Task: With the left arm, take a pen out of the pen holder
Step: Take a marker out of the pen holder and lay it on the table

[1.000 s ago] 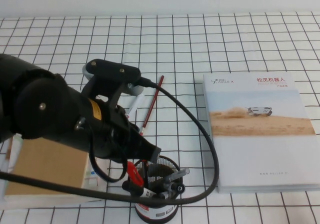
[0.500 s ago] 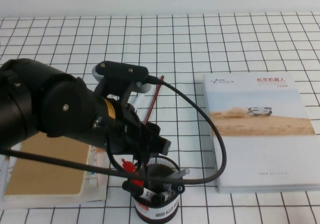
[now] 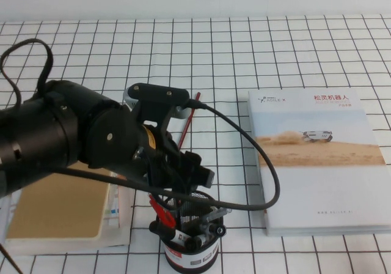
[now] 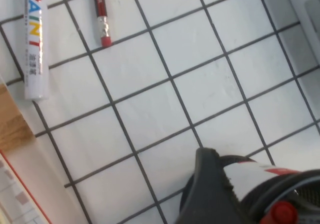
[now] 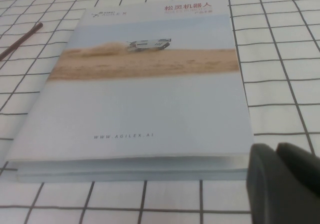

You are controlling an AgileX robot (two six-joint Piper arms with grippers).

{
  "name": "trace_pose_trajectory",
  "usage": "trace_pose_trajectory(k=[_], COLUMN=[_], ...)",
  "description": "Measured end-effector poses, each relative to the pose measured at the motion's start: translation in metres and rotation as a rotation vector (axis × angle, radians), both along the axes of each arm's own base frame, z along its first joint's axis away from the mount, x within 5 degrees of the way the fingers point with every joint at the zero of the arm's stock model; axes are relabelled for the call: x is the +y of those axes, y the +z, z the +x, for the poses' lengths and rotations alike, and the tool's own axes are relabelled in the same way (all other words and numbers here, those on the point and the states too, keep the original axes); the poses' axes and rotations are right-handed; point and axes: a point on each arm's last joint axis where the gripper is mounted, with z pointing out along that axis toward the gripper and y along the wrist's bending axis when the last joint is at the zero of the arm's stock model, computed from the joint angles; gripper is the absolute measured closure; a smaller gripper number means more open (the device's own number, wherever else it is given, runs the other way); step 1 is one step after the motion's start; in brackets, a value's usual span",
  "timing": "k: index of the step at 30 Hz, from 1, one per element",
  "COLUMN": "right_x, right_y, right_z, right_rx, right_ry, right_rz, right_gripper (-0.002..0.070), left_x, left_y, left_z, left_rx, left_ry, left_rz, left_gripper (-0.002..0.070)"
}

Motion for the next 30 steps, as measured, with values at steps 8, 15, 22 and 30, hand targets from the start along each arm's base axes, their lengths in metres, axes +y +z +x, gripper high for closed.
trace_pose_trajectory(k=[8,15,22,30], right_x=[0.000,0.000,0.000,0.000], right_y=[0.000,0.000,0.000,0.000], right_z=[0.000,0.000,0.000,0.000], right_rx=[0.000,0.000,0.000,0.000], right_ry=[0.000,0.000,0.000,0.000], right_rz=[0.000,0.000,0.000,0.000], right_gripper=[0.0692,0.0692,0.0692,0.0692], left_x=[-0.004,-0.006,-0.007,-0.007], left_y=[-0.006,-0.012,-0.012,-0.012], left_z=[0.006,0.008,0.009,0.009], left_rx=[-0.008,0.004,0.002,0.001], left_ry=[0.025,0.044,0.051,0.050], left_rz=[-0.010,-0.012,-0.019,-0.018], left_gripper=[0.0284,0.0284,0.0317,0.0392])
